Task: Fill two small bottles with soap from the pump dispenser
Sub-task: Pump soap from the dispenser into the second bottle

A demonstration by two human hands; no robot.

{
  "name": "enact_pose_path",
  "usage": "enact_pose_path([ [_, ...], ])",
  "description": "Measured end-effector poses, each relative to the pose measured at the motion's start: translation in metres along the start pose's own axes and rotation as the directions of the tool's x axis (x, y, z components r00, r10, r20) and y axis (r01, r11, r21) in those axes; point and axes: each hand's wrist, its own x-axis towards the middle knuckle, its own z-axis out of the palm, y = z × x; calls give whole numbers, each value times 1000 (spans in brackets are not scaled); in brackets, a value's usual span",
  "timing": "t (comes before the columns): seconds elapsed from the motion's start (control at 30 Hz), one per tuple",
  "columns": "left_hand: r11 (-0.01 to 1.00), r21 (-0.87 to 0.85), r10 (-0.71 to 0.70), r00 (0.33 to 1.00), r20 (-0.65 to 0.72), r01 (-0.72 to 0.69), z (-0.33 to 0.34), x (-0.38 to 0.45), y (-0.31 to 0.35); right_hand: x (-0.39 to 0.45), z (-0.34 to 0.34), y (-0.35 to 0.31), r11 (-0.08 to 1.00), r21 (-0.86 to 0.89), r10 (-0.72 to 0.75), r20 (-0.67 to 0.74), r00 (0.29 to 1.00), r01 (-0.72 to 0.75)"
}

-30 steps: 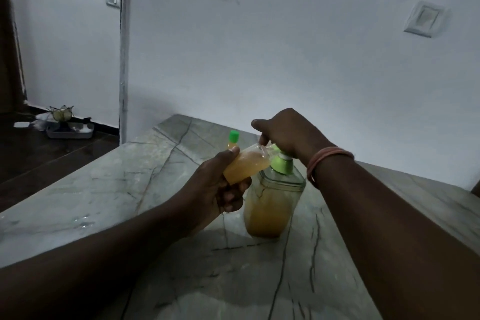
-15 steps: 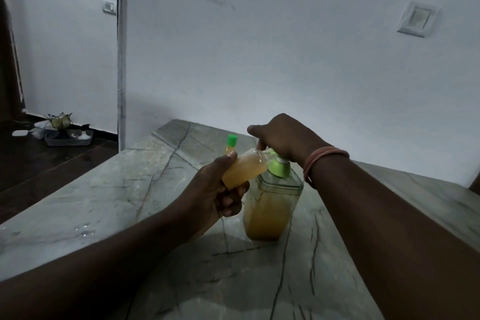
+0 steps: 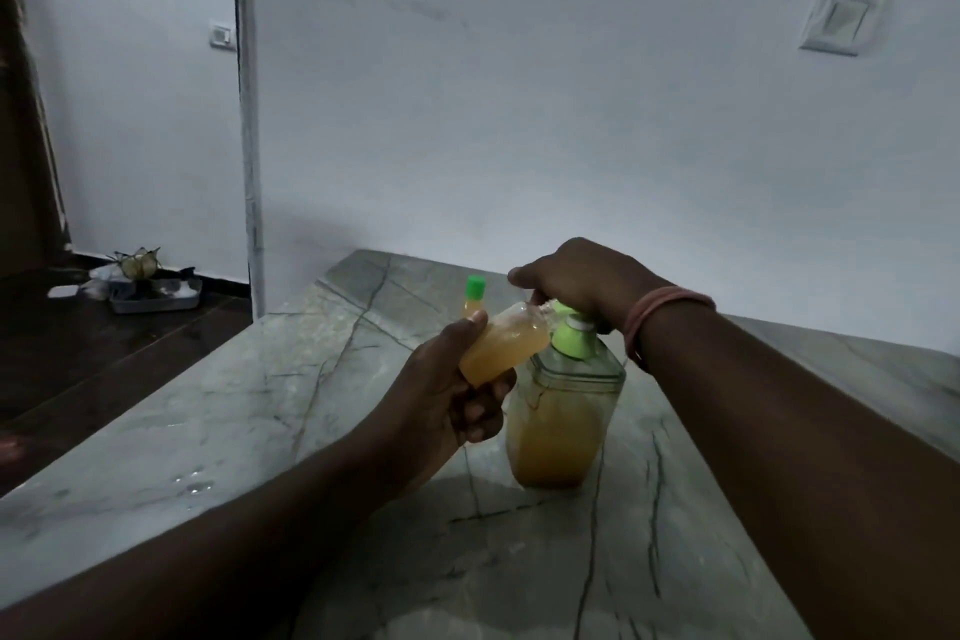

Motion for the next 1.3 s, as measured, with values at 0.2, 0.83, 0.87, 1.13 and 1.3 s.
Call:
enact_pose_path([
  [0.2,1000,13,-6,1000,-18,6,-2,-1,-1,-9,-6,-9,995,-65,-76,-40,996,73],
  [0.83,1000,6,-19,999,-40,19,2,-1,1,-5,-8,-9,992,-60,-119,-51,992,115],
  [0.87,1000,2,-15,1000,-26,15,0,0,1,-4,-6,-7,993,-25,-121,-73,990,120],
  [1.13,1000,3,-16,999,-52,16,-1,1,0,-5,0,0,996,31,-78,-71,994,81],
  [1.3,1000,11,1,999,-38,-1,4,-1,1,1,-8,-6,990,-90,-110,-54,992,105],
])
